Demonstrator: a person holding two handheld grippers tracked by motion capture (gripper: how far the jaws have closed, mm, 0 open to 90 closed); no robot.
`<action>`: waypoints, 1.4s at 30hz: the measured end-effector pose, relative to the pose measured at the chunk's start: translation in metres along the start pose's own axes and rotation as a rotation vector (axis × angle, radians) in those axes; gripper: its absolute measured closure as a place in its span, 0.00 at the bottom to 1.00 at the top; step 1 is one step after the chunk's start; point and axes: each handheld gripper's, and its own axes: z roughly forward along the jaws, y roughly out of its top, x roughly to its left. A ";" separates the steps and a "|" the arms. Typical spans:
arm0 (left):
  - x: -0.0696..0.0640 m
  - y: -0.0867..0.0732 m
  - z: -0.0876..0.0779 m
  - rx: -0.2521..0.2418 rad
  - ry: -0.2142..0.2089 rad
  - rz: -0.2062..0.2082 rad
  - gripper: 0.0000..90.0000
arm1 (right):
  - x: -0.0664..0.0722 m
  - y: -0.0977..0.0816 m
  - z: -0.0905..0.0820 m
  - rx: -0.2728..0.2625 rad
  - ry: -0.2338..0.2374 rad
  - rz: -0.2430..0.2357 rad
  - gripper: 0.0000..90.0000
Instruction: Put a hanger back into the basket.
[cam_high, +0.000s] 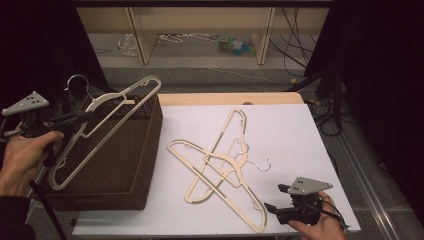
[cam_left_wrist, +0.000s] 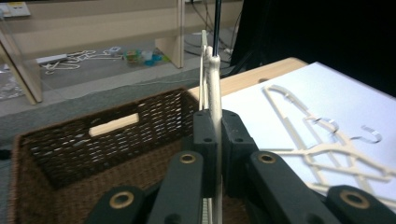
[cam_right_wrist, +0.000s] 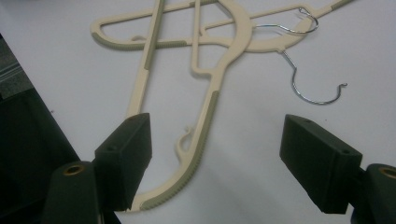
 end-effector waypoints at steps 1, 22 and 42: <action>0.000 0.000 0.000 0.000 0.000 0.000 0.95 | 0.000 0.000 0.000 0.000 0.000 0.000 0.29; 0.039 -0.049 0.009 0.069 -0.051 -0.001 0.95 | 0.000 -0.001 0.001 0.022 0.013 -0.001 0.29; 0.051 -0.099 0.047 0.237 0.146 -0.058 0.91 | 0.001 -0.001 0.002 0.024 0.015 0.000 0.29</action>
